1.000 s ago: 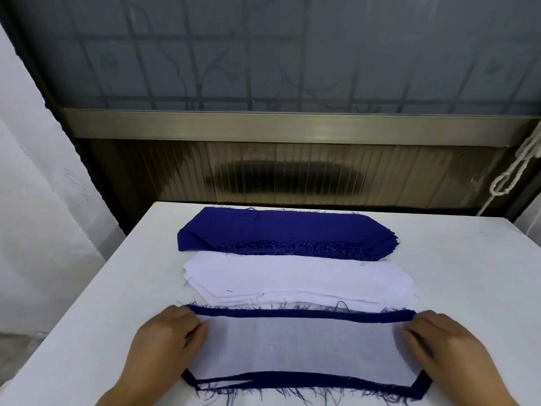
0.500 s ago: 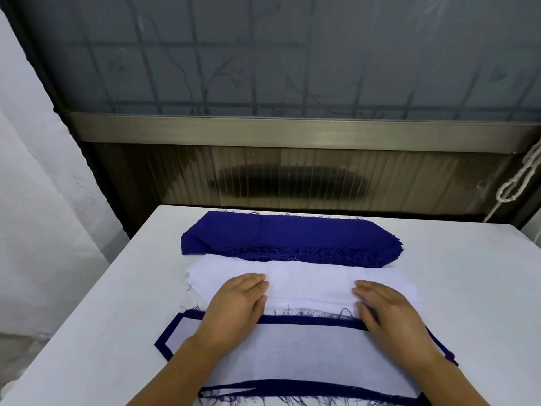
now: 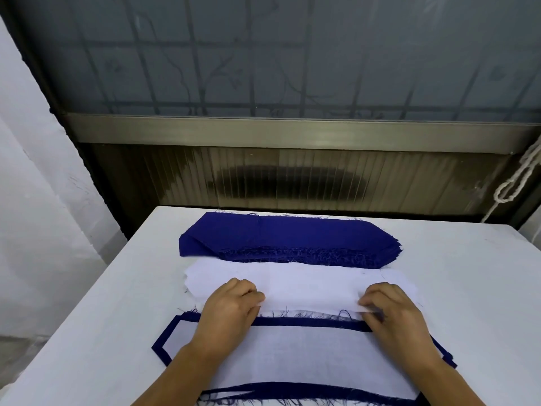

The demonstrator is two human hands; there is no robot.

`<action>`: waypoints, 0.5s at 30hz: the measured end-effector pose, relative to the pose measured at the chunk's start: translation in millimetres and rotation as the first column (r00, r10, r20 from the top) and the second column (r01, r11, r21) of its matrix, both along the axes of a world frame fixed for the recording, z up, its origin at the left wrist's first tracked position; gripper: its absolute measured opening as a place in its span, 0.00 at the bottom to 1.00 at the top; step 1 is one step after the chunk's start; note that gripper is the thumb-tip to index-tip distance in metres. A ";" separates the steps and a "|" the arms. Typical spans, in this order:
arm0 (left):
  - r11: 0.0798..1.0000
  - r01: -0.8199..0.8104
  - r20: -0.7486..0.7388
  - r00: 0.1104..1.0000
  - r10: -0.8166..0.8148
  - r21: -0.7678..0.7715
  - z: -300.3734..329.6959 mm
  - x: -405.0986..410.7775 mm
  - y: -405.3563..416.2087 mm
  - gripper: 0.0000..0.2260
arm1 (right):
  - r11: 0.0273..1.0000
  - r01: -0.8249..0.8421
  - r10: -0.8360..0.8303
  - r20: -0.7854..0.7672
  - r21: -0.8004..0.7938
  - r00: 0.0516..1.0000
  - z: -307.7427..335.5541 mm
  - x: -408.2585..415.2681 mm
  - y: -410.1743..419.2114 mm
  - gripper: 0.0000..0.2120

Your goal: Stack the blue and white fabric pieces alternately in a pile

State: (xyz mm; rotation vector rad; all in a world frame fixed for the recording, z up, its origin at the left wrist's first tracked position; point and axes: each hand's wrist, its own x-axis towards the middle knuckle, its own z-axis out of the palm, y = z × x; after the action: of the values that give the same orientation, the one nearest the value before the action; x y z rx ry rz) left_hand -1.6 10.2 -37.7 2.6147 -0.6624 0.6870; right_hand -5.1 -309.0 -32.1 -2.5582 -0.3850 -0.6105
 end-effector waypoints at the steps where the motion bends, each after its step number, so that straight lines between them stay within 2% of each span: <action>1: 1.000 -0.006 -0.021 1.000 0.005 -0.018 0.8 -0.8 0.4 0.09 | 1.000 -0.015 0.015 -0.014 0.009 1.000 0.3 -0.9 -0.8 0.13; 5: 0.998 -0.029 -0.101 0.995 0.024 -0.053 6.2 -5.5 4.9 0.03 | 0.996 -0.054 0.056 -0.025 0.064 0.998 2.2 -5.0 -1.8 0.11; 8: 0.999 -0.048 -0.109 0.993 0.048 -0.006 14.8 -9.9 10.1 0.07 | 0.996 -0.052 0.049 0.041 0.077 0.998 8.9 -8.4 -3.4 0.13; 11: 0.997 -0.066 -0.071 0.995 0.064 -0.031 35.6 -18.4 17.2 0.09 | 0.994 -0.070 0.064 0.086 0.079 0.994 25.7 -17.3 -3.1 0.12; 13: 0.998 -0.049 -0.077 0.996 0.046 -0.036 50.0 -27.3 24.9 0.09 | 0.989 -0.103 0.097 0.058 0.105 0.994 41.4 -29.8 -2.7 0.08; 15: 0.999 -0.034 -0.173 0.985 0.026 -0.041 63.0 -37.7 35.9 0.08 | 0.977 -0.134 0.145 -0.053 0.167 0.988 55.2 -44.1 -5.3 0.08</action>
State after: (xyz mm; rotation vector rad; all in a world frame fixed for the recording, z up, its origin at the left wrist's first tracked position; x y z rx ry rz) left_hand -39.3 46.1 25.4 2.6108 -0.5506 0.4713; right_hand -49.3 -314.3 23.0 -2.3650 -0.4678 -0.4847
